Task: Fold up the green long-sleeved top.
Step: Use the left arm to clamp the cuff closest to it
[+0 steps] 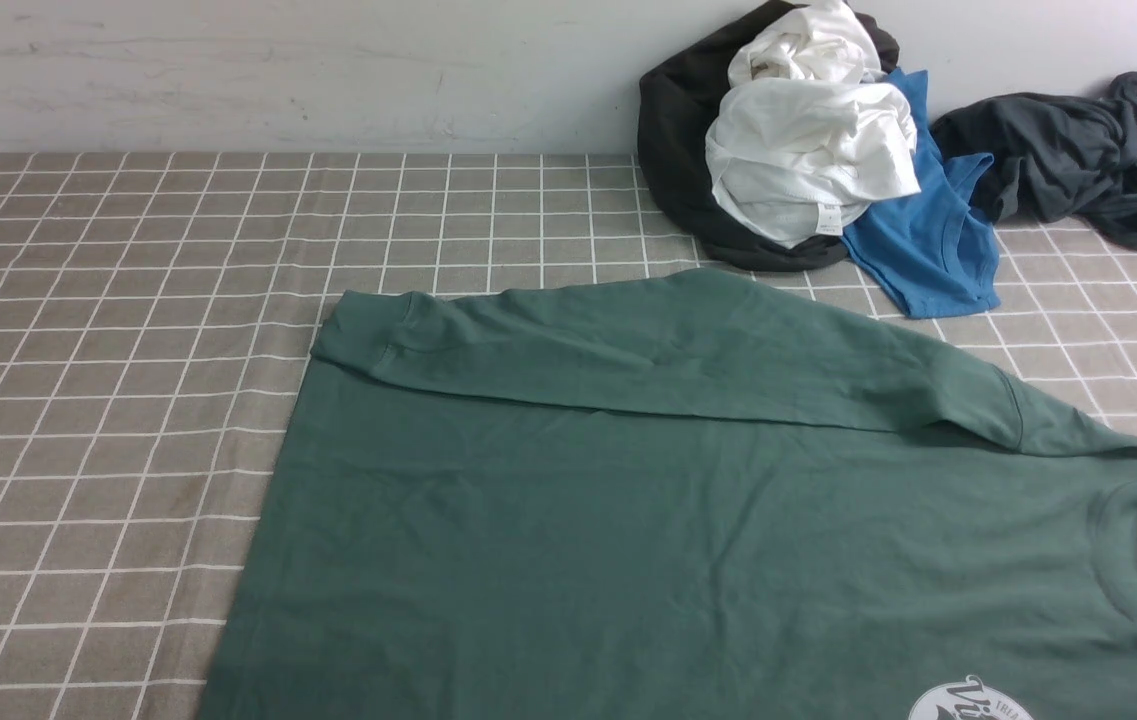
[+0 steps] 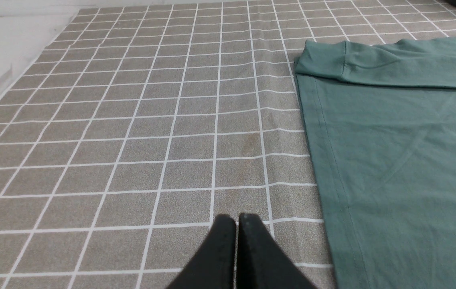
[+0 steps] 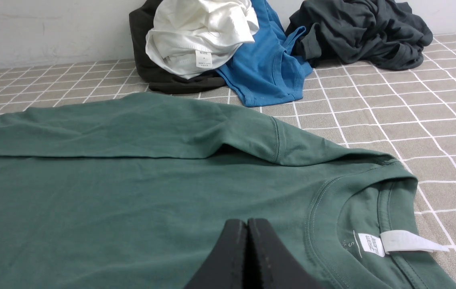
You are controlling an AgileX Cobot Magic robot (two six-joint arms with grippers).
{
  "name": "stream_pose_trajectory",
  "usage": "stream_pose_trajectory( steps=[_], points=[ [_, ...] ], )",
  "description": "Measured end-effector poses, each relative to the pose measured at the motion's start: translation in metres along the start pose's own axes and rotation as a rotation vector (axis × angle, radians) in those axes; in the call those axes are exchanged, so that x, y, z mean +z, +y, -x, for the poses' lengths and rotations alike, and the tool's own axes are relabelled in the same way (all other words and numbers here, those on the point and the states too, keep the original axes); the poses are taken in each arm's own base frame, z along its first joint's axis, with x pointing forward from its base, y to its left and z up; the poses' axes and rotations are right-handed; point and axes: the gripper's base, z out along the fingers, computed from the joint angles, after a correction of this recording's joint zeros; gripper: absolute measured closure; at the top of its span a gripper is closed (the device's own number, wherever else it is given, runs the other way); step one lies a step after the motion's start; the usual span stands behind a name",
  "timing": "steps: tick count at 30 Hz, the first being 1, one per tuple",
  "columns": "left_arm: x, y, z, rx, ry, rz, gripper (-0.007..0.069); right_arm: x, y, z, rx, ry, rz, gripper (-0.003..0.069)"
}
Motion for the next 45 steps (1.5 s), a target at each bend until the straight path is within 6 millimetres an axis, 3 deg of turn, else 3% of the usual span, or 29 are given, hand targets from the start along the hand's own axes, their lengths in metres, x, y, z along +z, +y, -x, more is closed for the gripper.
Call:
stream_pose_trajectory(
  steps=[45],
  points=[
    [0.0000, 0.0006, 0.0001, 0.018, -0.001, 0.006, 0.0631, 0.0000, 0.0000, 0.0000, 0.000, 0.000, 0.000, 0.0673]
  ],
)
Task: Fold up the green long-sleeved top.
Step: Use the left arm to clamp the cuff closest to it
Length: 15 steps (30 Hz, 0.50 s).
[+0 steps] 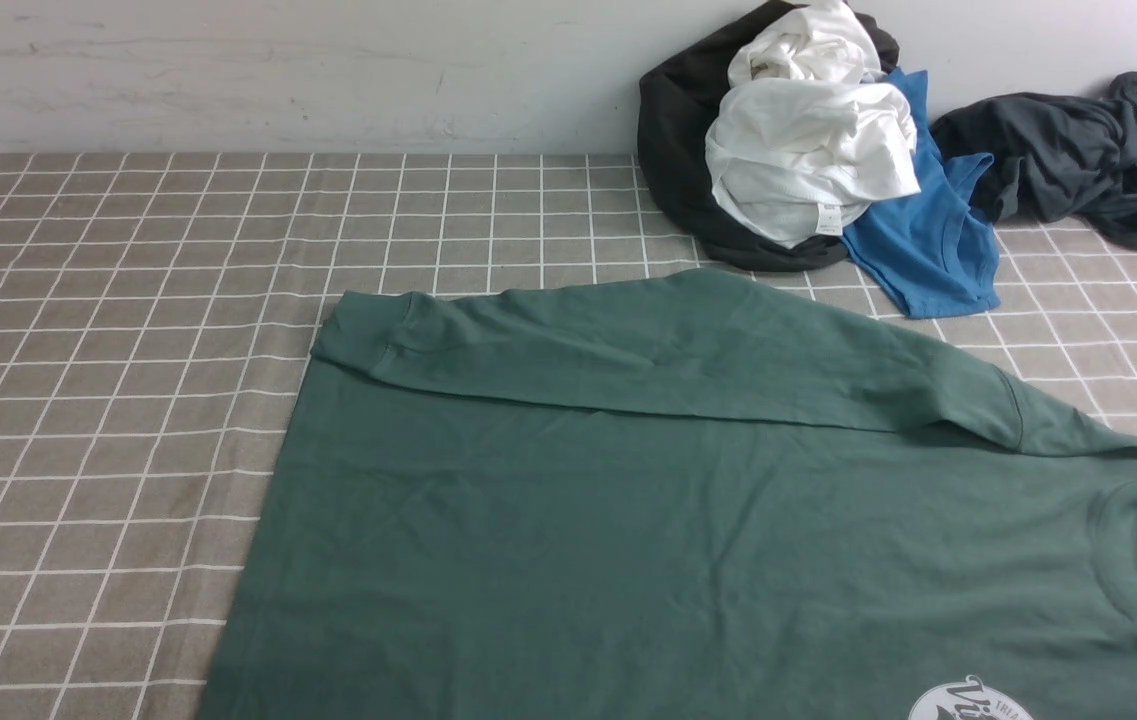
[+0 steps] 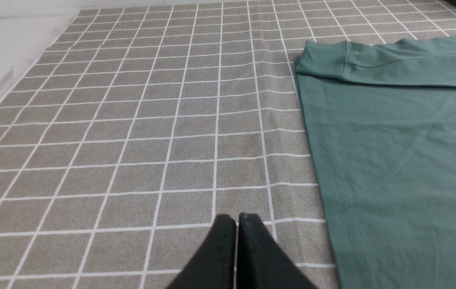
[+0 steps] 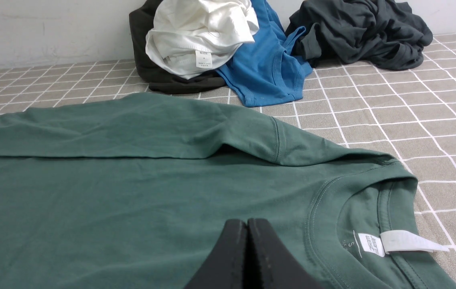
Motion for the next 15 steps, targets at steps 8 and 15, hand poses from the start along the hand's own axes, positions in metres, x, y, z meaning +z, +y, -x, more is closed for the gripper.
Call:
stream_pose_trajectory(
  steps=[8, 15],
  points=[
    [0.000, -0.003, 0.001, -0.129, -0.010, -0.031, 0.0631, 0.000, 0.000, 0.000, 0.015, 0.001, 0.004, 0.0673],
    [-0.002, -0.018, 0.007, -0.872, 0.017, -0.214, 0.0631, 0.000, 0.009, 0.002, 0.531, -0.004, 0.099, 0.0673]
  ],
)
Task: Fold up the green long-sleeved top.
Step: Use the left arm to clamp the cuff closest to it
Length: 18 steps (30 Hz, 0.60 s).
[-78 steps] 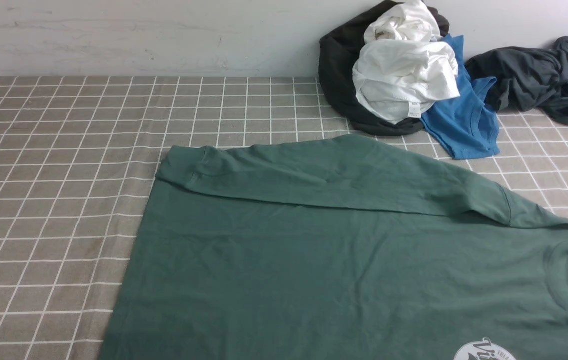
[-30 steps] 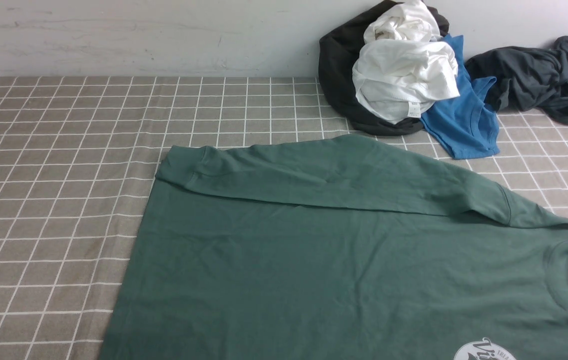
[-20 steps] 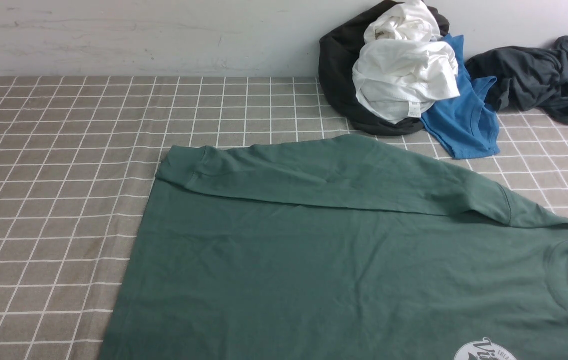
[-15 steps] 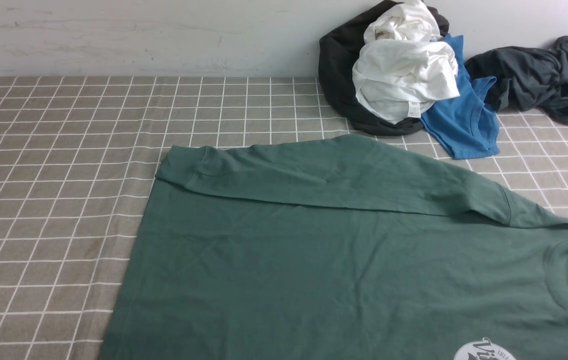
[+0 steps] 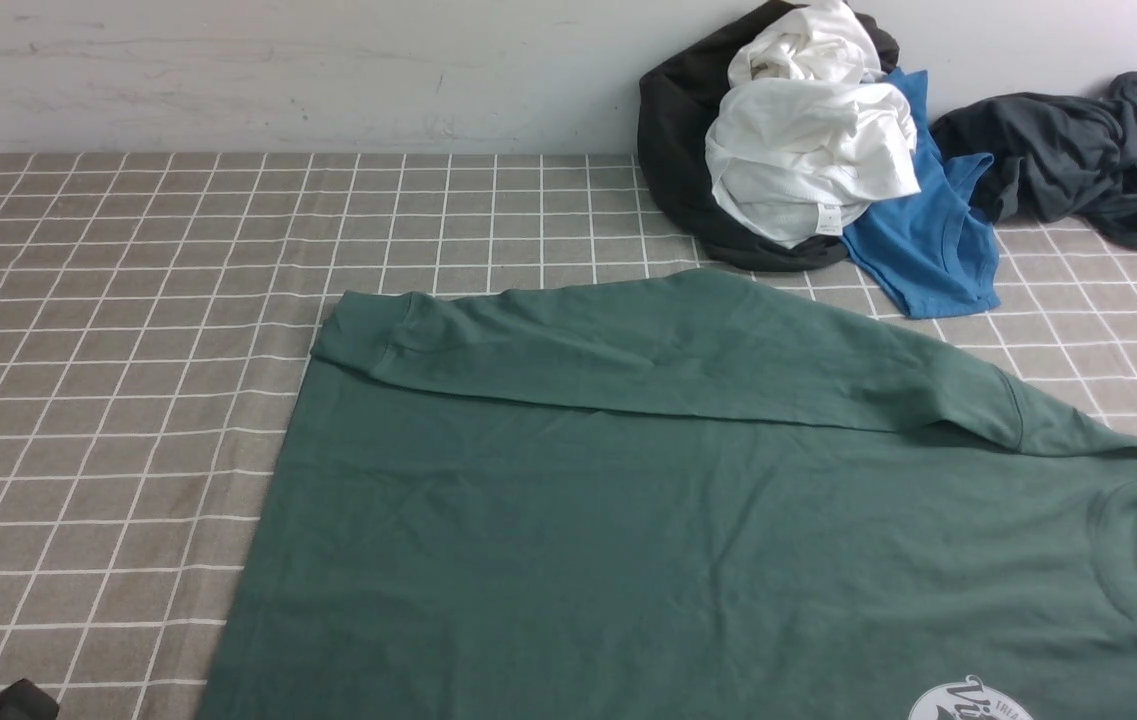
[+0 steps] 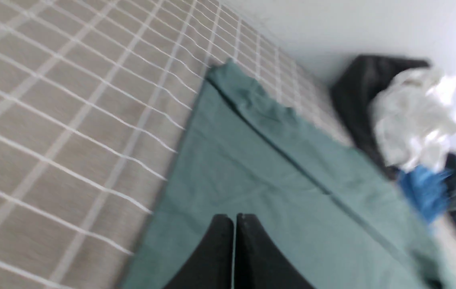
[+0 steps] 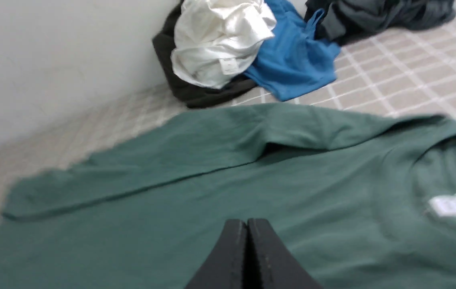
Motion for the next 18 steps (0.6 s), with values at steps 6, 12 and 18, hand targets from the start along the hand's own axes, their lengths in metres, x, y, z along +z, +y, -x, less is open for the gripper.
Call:
stream_pose_trajectory(
  steps=[6, 12, 18],
  points=[
    [0.000, -0.005, 0.000, -0.165, 0.002, -0.054, 0.0631, 0.000, 0.007, 0.000, 0.479, 0.016, 0.081, 0.0673],
    [0.000, -0.006, 0.001, -0.150, -0.007, -0.061, 0.0631, 0.000, 0.008, 0.005, 0.446, -0.033, 0.100, 0.0673],
    [-0.007, -0.024, 0.011, 0.079, -0.025, -0.109, 0.0631, -0.001, 0.008, 0.007, 0.279, -0.057, 0.099, 0.0673]
  ],
)
